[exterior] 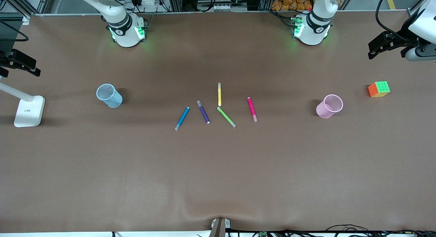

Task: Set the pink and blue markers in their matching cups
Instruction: 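Raise both grippers from rest and start moving toward the markers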

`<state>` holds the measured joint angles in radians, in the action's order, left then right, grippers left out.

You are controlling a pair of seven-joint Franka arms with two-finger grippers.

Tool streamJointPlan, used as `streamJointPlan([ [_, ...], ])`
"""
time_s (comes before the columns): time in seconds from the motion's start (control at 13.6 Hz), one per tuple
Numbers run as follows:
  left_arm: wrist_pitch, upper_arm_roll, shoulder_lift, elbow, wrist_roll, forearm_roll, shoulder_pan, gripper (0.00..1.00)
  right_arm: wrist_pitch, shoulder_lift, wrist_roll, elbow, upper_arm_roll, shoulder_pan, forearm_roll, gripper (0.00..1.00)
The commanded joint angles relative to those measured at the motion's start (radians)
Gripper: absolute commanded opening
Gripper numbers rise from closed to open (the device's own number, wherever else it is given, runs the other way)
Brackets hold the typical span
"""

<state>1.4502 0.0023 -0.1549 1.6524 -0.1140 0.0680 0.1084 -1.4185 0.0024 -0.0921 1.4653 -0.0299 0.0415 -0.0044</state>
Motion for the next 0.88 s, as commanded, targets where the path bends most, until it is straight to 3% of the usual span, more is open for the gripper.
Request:
streamJointPlan([
  [0.0,-0.019,0.001,0.006,-0.019,0.01,-0.011,0.001,1.0,0.001,0.008,0.005,-0.023,0.01,0.009,-0.008,1.0],
  [0.44,-0.046,0.002,0.064,-0.106,0.001,-0.014,0.005,1.0,0.0,0.013,0.006,-0.025,0.01,0.014,-0.005,1.0],
  [0.81,-0.087,-0.018,0.19,-0.109,-0.159,-0.201,0.017,1.0,0.0,0.024,0.0,-0.023,0.01,0.011,-0.003,1.0],
])
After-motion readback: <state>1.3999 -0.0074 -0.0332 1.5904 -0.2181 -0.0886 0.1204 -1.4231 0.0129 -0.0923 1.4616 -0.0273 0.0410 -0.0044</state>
